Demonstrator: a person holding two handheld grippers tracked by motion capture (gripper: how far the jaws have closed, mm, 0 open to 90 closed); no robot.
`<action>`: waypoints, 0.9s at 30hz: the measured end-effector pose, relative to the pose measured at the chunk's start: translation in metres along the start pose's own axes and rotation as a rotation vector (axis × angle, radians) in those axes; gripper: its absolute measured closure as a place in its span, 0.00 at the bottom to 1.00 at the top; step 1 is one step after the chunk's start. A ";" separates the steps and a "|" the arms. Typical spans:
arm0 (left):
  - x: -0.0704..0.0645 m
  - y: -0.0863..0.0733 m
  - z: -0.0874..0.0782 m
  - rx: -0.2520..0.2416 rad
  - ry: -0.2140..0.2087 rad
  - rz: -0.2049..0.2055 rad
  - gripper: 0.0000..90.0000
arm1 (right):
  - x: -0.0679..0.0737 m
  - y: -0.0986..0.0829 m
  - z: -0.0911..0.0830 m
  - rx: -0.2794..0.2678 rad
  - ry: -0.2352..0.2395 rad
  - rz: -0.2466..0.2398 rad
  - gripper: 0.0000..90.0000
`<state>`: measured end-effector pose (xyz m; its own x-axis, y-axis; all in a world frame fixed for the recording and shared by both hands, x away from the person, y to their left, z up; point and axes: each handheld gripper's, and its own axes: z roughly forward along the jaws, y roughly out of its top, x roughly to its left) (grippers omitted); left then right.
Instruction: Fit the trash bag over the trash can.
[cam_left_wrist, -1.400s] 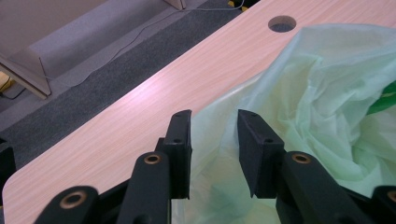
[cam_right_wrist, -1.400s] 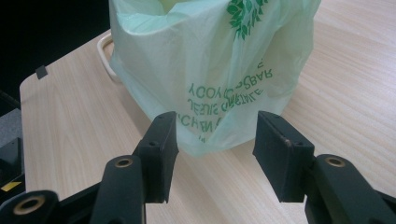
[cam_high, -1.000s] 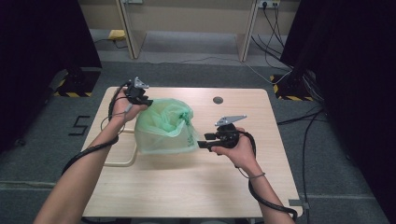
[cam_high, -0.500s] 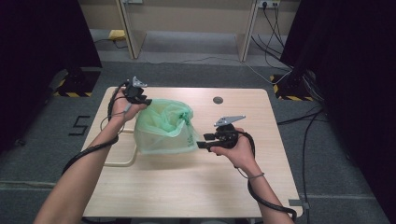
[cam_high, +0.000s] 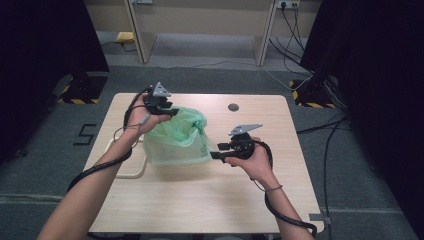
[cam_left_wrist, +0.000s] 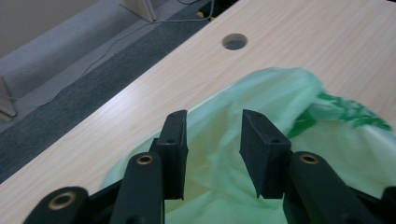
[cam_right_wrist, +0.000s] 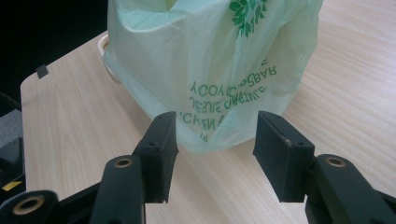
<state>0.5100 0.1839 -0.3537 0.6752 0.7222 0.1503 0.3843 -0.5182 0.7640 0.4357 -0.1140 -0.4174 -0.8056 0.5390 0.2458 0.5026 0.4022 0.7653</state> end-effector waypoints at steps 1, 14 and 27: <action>-0.004 0.001 0.002 -0.002 -0.016 -0.001 0.68 | 0.000 0.000 0.000 0.000 0.001 -0.001 0.55; -0.033 0.007 0.027 0.028 -0.031 0.050 0.67 | -0.001 -0.002 -0.001 -0.004 0.001 0.002 0.54; -0.040 0.012 0.041 0.006 0.004 0.100 0.61 | -0.003 -0.003 -0.004 -0.010 0.003 0.007 0.54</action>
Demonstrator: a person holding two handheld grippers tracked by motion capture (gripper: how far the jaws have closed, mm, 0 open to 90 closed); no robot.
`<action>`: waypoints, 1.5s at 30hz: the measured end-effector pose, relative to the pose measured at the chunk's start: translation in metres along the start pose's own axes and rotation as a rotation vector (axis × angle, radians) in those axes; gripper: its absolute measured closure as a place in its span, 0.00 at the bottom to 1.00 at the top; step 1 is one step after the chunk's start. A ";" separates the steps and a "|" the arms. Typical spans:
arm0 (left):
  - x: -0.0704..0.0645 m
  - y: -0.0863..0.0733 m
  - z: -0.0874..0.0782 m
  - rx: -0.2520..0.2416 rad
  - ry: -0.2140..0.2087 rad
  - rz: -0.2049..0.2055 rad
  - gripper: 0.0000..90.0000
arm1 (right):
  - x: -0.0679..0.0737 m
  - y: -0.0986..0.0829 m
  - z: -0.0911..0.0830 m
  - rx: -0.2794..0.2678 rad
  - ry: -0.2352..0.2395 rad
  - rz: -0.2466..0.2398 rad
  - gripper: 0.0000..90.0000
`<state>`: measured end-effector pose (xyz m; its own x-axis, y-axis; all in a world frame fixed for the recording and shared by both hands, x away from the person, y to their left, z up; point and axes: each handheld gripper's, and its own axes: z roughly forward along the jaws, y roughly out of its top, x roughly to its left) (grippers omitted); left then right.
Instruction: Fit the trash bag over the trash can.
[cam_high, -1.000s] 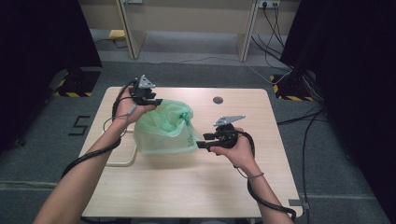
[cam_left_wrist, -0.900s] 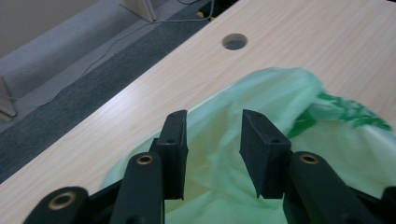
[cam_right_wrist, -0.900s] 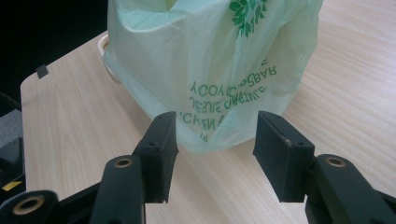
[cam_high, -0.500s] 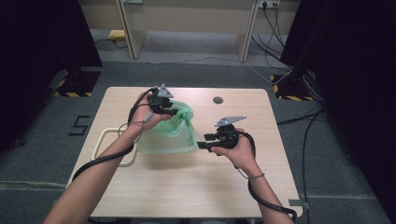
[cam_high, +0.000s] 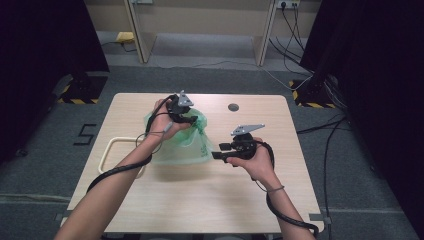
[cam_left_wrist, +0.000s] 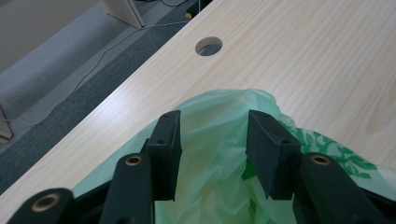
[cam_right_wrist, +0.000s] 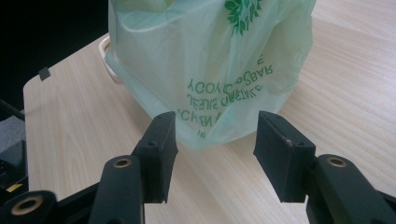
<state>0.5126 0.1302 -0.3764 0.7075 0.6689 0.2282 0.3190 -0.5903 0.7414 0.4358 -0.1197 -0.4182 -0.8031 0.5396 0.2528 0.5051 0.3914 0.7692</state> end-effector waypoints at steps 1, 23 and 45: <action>0.000 0.000 0.001 -0.001 0.002 0.001 0.61 | 0.000 0.000 0.000 0.001 0.001 0.003 0.54; 0.007 0.001 0.015 0.020 0.059 -0.035 0.60 | -0.002 -0.004 -0.002 0.001 0.006 0.008 0.54; 0.029 -0.024 -0.041 0.025 -0.042 -0.134 0.53 | -0.003 -0.004 -0.002 0.005 -0.005 0.018 0.53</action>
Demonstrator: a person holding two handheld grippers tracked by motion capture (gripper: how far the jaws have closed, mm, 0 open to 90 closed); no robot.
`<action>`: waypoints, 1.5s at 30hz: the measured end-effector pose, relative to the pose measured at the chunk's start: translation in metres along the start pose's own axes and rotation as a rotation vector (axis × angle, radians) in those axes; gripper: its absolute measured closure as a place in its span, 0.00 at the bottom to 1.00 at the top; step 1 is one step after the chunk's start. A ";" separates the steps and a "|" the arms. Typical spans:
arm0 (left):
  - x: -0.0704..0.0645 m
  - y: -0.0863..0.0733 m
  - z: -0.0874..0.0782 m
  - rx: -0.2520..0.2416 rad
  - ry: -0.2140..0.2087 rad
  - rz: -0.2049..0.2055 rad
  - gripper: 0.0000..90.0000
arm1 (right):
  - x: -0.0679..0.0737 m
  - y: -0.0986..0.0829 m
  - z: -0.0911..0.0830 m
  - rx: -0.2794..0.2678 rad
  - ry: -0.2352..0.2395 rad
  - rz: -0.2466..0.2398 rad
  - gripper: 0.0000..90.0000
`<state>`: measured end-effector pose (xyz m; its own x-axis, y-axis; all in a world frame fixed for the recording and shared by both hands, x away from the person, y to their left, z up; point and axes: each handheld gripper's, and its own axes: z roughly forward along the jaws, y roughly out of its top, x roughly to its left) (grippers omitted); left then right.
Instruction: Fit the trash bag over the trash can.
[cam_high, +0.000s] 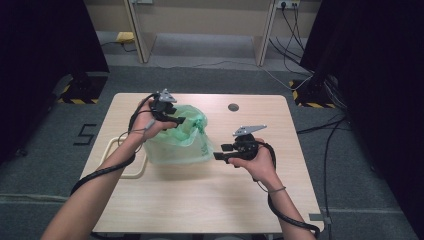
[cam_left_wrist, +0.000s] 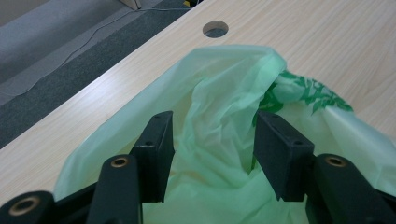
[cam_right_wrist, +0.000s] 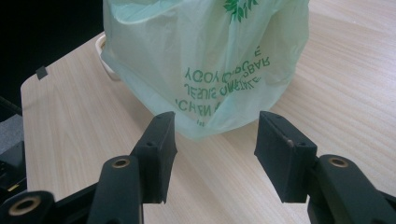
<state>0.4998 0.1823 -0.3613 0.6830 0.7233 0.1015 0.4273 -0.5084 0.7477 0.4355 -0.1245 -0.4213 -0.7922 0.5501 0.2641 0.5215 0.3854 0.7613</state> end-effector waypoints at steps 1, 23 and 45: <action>0.002 -0.002 -0.003 -0.002 0.003 -0.004 0.52 | 0.000 0.000 0.000 -0.001 0.000 -0.002 0.53; 0.036 -0.050 -0.052 -0.083 0.042 -0.121 0.49 | 0.000 -0.001 0.002 0.002 -0.010 0.007 0.53; 0.044 -0.140 -0.101 -0.151 0.081 -0.246 0.36 | -0.019 -0.018 -0.024 -0.065 -0.086 0.065 0.50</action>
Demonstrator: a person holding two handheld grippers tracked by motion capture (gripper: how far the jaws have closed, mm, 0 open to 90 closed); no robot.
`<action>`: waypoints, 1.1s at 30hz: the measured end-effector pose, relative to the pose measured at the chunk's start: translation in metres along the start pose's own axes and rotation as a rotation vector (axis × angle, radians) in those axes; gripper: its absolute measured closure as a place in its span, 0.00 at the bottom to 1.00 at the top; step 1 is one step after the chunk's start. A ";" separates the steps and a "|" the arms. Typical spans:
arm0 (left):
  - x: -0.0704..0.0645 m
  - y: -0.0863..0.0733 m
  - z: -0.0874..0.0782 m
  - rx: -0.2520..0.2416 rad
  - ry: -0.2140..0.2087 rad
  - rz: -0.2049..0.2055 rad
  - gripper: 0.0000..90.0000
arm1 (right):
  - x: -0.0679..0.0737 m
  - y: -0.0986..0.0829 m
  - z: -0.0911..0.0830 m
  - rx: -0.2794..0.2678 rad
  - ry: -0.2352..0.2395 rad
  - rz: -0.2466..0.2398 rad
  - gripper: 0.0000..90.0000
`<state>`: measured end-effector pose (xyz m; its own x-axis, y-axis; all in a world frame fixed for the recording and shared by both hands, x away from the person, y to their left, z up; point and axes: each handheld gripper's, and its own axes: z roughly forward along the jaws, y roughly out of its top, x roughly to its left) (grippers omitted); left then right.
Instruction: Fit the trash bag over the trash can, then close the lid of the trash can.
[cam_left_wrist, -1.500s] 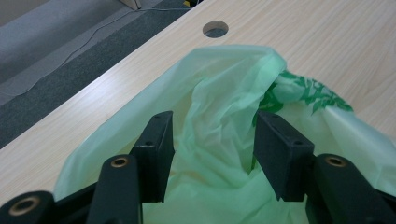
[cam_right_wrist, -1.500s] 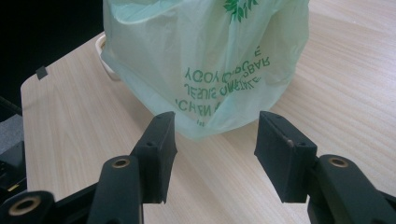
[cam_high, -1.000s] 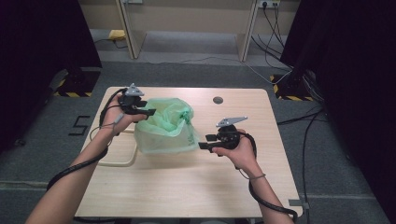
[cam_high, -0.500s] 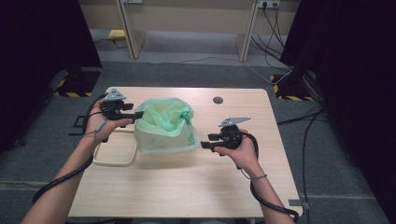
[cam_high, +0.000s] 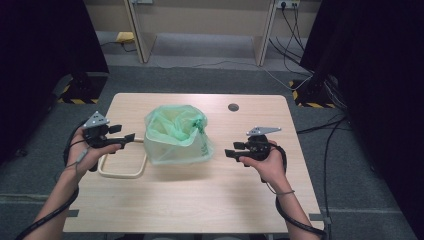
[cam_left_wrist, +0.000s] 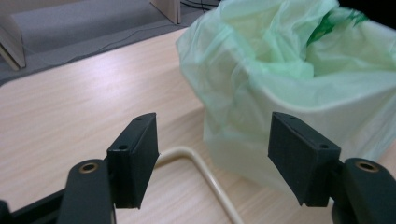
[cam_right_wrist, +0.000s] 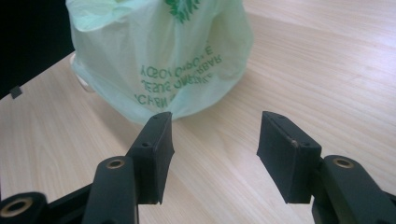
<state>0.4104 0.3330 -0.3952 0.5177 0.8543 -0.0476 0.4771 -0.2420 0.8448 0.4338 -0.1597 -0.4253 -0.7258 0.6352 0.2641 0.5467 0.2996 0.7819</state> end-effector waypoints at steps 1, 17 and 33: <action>0.002 -0.004 -0.001 0.002 0.005 -0.007 0.36 | -0.002 -0.002 -0.002 -0.001 -0.008 0.004 0.50; 0.005 -0.024 -0.015 -0.017 0.056 -0.034 0.36 | -0.010 -0.015 -0.034 -0.067 -0.105 0.052 0.51; 0.008 -0.044 -0.016 0.012 0.079 -0.053 0.37 | -0.014 -0.018 -0.037 -0.067 -0.108 0.058 0.50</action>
<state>0.3826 0.3579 -0.4240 0.4335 0.8998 -0.0496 0.5116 -0.2005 0.8355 0.4180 -0.2005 -0.4220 -0.6425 0.7243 0.2504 0.5546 0.2139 0.8042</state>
